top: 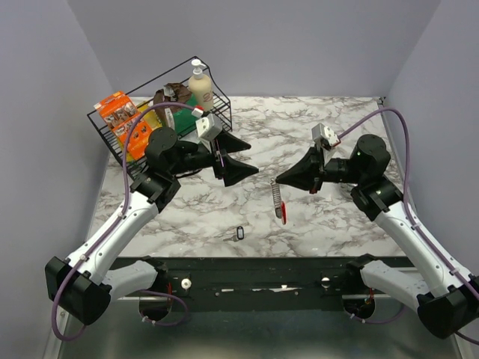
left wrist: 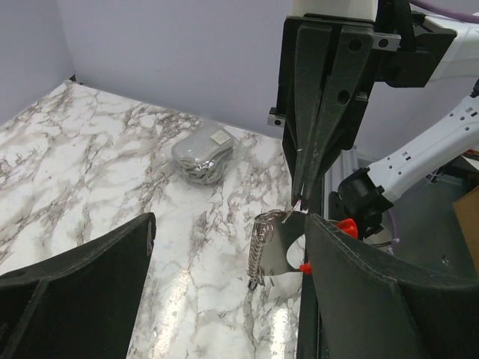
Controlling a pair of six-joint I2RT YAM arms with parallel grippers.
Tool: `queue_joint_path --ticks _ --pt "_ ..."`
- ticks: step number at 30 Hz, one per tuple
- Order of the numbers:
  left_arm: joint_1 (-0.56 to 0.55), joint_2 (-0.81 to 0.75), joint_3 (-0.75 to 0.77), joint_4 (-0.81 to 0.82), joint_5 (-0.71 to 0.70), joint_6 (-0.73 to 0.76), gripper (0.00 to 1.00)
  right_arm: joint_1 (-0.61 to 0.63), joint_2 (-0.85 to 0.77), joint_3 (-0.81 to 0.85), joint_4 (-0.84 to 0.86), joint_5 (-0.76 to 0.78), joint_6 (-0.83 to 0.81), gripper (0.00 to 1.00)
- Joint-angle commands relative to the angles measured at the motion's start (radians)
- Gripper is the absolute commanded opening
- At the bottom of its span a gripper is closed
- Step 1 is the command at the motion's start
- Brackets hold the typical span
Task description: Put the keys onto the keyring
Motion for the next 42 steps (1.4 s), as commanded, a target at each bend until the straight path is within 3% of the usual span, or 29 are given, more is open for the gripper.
queue_joint_path --ticks 1,4,7,14,26,33,42 --pt "0.004 0.019 0.002 -0.006 0.042 -0.023 0.89 0.009 0.005 -0.032 -0.003 0.057 -0.016 0.01" --pt "0.004 0.022 0.001 -0.019 0.037 -0.013 0.89 0.007 0.005 -0.055 -0.021 0.084 -0.045 0.01" --pt "0.004 0.013 -0.006 -0.029 0.025 0.014 0.91 0.009 0.005 -0.075 -0.023 0.014 -0.071 0.01" --pt "0.004 -0.002 -0.032 -0.026 0.029 0.048 0.91 0.009 0.034 -0.024 -0.021 -0.315 -0.080 0.01" --pt "0.004 -0.019 -0.041 -0.023 0.069 0.079 0.91 0.009 0.048 0.150 -0.024 -0.604 0.021 0.01" --pt "0.004 -0.010 -0.044 -0.006 0.112 0.080 0.90 0.009 0.005 0.247 -0.024 -0.696 0.079 0.01" --pt "0.003 0.013 -0.035 0.015 0.126 0.068 0.90 0.009 -0.056 0.293 -0.050 -0.700 0.101 0.01"
